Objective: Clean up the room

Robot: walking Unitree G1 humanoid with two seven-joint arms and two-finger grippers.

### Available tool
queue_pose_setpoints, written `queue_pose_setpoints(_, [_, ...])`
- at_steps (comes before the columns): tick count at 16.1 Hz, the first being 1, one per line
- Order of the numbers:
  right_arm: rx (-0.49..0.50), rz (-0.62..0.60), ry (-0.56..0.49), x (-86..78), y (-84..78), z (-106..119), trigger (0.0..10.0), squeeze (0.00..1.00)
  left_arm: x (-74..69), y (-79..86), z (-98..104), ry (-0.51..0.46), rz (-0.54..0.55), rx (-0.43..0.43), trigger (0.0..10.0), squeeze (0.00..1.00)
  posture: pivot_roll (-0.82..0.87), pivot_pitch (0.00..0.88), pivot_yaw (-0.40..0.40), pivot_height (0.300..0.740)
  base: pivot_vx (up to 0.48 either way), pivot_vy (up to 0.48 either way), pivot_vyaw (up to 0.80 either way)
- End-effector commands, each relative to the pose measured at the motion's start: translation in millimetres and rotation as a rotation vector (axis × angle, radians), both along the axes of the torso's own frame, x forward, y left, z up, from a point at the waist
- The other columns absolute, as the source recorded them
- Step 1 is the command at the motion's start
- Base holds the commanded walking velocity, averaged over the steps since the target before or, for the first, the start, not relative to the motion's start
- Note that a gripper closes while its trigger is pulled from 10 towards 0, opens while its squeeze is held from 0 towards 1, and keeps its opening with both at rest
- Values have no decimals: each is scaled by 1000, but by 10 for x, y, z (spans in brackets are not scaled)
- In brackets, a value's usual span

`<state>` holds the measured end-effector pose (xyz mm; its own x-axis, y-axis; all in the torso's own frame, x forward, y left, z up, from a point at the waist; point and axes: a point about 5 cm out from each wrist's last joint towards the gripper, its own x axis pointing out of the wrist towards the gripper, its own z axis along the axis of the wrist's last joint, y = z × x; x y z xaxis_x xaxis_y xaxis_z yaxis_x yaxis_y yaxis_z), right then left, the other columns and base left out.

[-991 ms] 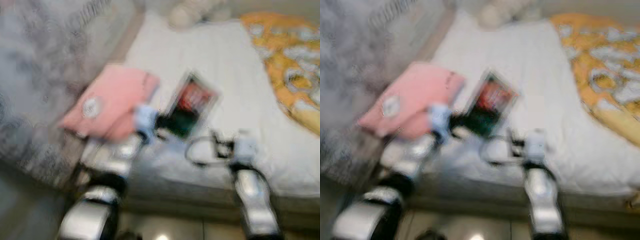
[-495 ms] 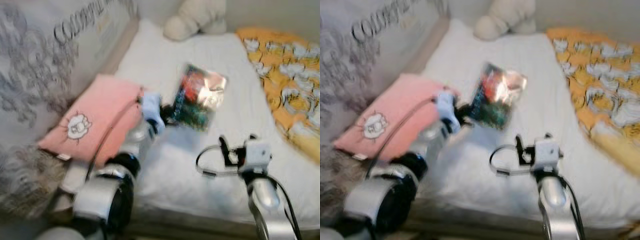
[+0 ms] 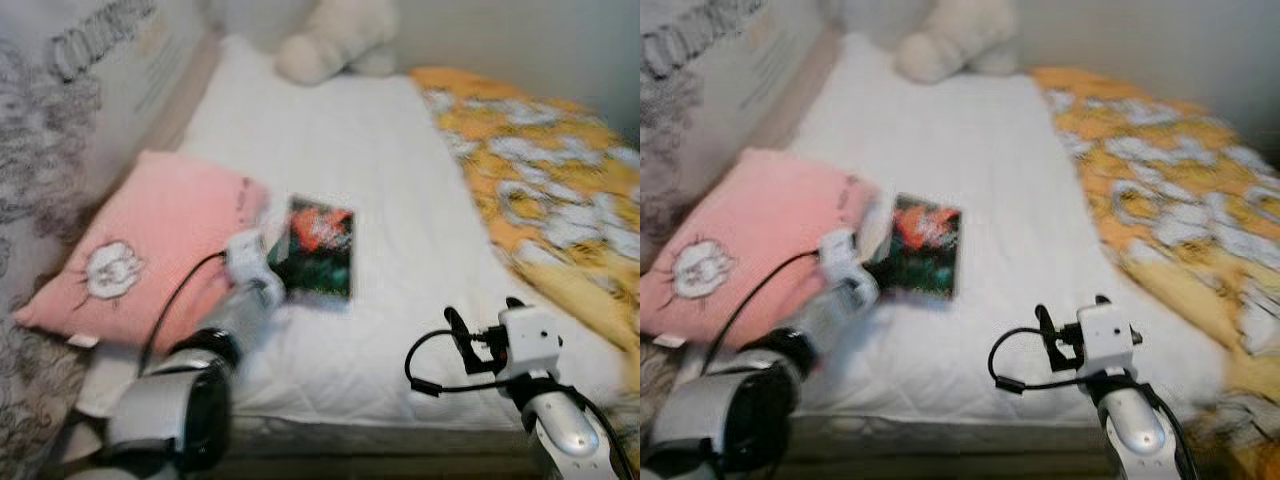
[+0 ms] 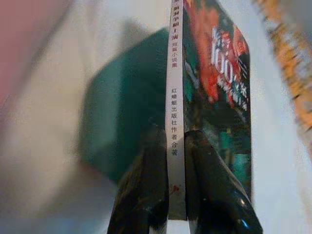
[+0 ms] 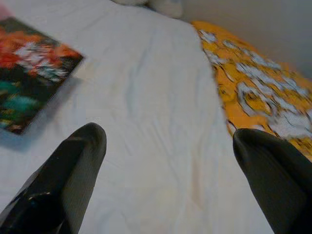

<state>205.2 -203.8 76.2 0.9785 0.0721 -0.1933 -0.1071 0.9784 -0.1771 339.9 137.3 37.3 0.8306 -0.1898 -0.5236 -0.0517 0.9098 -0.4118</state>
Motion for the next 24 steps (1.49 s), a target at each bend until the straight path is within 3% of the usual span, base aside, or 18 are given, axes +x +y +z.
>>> queue_pose_setpoints(1, [-8,-13,13,-13,-39,2,10000,8,-146,-2,-187,115,-2,32,10000,0,-196,15,-155,740,0,0,0])
queue_pose_setpoints(2, [-1,-10,20,8,-19,-18,10000,8,-157,140,-197,120,-30,134,10000,0,-173,8,-149,740,0,0,0])
queue_pose_setpoints(3, [6,-11,23,31,-3,-29,10000,8,-154,182,-189,111,-65,173,10000,0,-163,5,-148,740,0,0,0])
queue_pose_setpoints(5, [8,-6,22,56,20,-31,10000,8,-115,136,-145,80,-108,210,10000,0,-157,0,-143,740,0,0,0])
queue_pose_setpoints(6, [11,-7,19,76,37,-23,10000,4,29,16,37,-38,-144,234,10000,0,-158,0,-131,740,0,0,0])
queue_pose_setpoints(8, [12,-19,13,73,24,-12,10000,8,221,-219,359,-233,-192,177,10000,0,-161,0,-121,740,0,0,0])
queue_pose_setpoints(9, [12,-32,14,46,5,-27,10000,4,318,-480,643,-399,-275,115,10000,0,-163,0,-104,740,0,0,0])
queue_pose_setpoints(10, [12,-39,20,27,5,-55,10000,8,330,-646,797,-491,-342,71,10000,0,-164,0,-93,740,0,0,0])
queue_pose_setpoints(12, [13,-51,30,-3,-2,-101,10000,8,246,-823,869,-550,-438,41,10000,0,-155,0,-80,740,0,0,0])
queue_pose_setpoints(13, [13,-57,36,-17,-10,-125,10000,8,166,-905,855,-520,-477,-52,10000,0,-150,0,-75,740,0,0,0])
queue_pose_setpoints(14, [12,-61,42,-14,-18,-148,10000,8,150,-845,675,-346,-395,-237,10000,0,-140,0,-73,740,0,0,0])
queue_pose_setpoints(16, [12,-61,47,0,-21,-169,10000,8,83,-694,341,-147,-271,-306,10000,0,-137,0,-77,740,0,0,0])
queue_pose_setpoints(17, [10,-57,54,14,-25,-180,10000,8,-70,-530,25,23,-137,-313,10000,0,-137,0,-85,740,0,0,0])
queue_pose_setpoints(19, [1,-30,67,25,-12,-199,10000,8,-304,-367,-308,159,-19,-217,10000,0,-143,0,-98,740,0,0,0])
queue_pose_setpoints(20, [0,-24,68,27,-5,-200,10000,8,-340,-327,-354,179,4,-193,10000,0,-143,0,-98,740,0,0,0])
queue_pose_setpoints(22, [-5,-20,62,30,-7,-191,10000,4,-267,-120,-311,119,32,-6,10000,0,-152,0,-99,740,0,0,0])
queue_pose_setpoints(24, [-7,-24,64,19,-20,-204,10000,8,-55,9,-61,-51,-6,217,10000,0,-146,0,-98,740,0,0,0])
